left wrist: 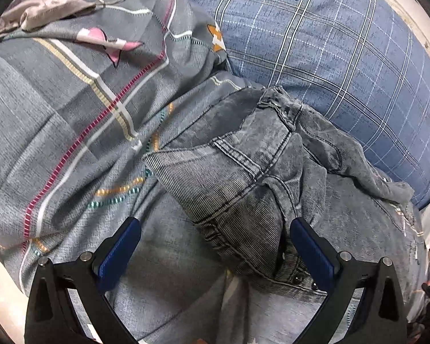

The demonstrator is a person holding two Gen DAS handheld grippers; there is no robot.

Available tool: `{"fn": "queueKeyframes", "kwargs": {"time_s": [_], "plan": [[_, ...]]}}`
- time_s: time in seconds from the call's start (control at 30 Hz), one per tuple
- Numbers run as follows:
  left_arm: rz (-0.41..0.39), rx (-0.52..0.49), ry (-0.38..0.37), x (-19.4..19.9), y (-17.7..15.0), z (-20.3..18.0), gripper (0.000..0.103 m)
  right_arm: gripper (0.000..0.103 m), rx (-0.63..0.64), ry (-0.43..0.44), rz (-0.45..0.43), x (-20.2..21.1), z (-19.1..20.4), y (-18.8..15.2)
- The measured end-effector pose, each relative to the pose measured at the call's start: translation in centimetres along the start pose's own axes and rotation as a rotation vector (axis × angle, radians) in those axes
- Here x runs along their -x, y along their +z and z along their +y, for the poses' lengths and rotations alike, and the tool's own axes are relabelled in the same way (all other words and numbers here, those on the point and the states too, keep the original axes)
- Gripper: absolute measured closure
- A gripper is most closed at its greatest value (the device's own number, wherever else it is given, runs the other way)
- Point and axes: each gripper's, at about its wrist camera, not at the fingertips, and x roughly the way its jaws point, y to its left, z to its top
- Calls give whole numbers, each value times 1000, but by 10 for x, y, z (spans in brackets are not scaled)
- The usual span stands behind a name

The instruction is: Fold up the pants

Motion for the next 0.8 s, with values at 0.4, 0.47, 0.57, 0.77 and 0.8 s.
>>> {"fn": "queueKeyframes", "kwargs": {"time_s": [0.4, 0.47, 0.57, 0.77, 0.8], "plan": [[-16, -38, 30, -11, 4, 0, 0, 22, 52, -100, -35, -4, 13, 4], [-2, -32, 30, -17, 4, 1, 0, 28, 81, -129, -31, -8, 17, 8], [28, -14, 28, -27, 4, 3, 0, 60, 120, -189, -48, -13, 21, 13], [58, 6, 19, -36, 5, 9, 19, 70, 165, -199, -50, -15, 22, 17], [68, 2, 21, -38, 6, 9, 20, 70, 165, -191, -51, -15, 22, 17]]}}
